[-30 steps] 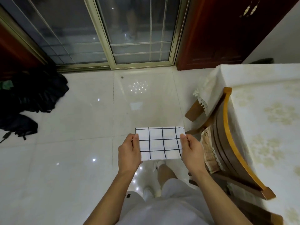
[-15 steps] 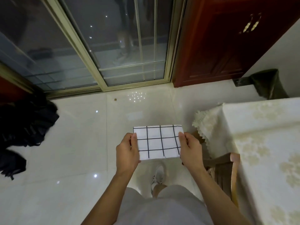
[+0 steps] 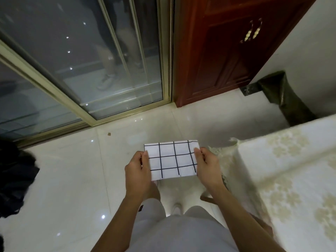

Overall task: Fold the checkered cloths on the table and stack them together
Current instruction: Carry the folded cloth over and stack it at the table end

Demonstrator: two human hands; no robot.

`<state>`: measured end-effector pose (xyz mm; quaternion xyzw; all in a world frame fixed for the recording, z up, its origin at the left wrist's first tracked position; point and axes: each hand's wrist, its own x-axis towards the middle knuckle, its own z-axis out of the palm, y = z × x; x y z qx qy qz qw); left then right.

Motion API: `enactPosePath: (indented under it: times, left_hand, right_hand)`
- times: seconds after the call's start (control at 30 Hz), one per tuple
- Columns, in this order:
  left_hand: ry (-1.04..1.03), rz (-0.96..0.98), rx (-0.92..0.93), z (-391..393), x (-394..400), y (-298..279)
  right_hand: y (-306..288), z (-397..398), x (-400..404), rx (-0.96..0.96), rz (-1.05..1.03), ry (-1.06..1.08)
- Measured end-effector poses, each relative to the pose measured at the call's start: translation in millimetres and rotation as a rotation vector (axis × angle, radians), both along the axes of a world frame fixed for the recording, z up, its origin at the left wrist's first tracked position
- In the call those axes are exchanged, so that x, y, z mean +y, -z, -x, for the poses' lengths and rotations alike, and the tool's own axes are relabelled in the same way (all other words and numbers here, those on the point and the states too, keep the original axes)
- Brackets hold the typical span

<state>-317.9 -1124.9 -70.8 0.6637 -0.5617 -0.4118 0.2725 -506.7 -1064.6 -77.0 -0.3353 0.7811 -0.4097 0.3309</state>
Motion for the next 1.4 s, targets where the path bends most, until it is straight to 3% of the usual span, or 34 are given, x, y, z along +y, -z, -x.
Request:
enactPosePath:
  times: [0.6, 1.0, 1.4]
  left_hand:
    - [0.483, 0.111, 0.007, 133, -304, -5]
    - [0.805, 0.12, -0.004, 270, -369, 4]
    - [1.023, 0.242, -0.019, 519, -413, 2]
  right_hand:
    - [-6, 93, -226, 0.077, -0.06, 0.434]
    - [3, 181, -249, 0.068, -0.039, 0.721]
    - [14, 389, -277, -0.056, 0.025, 0.948]
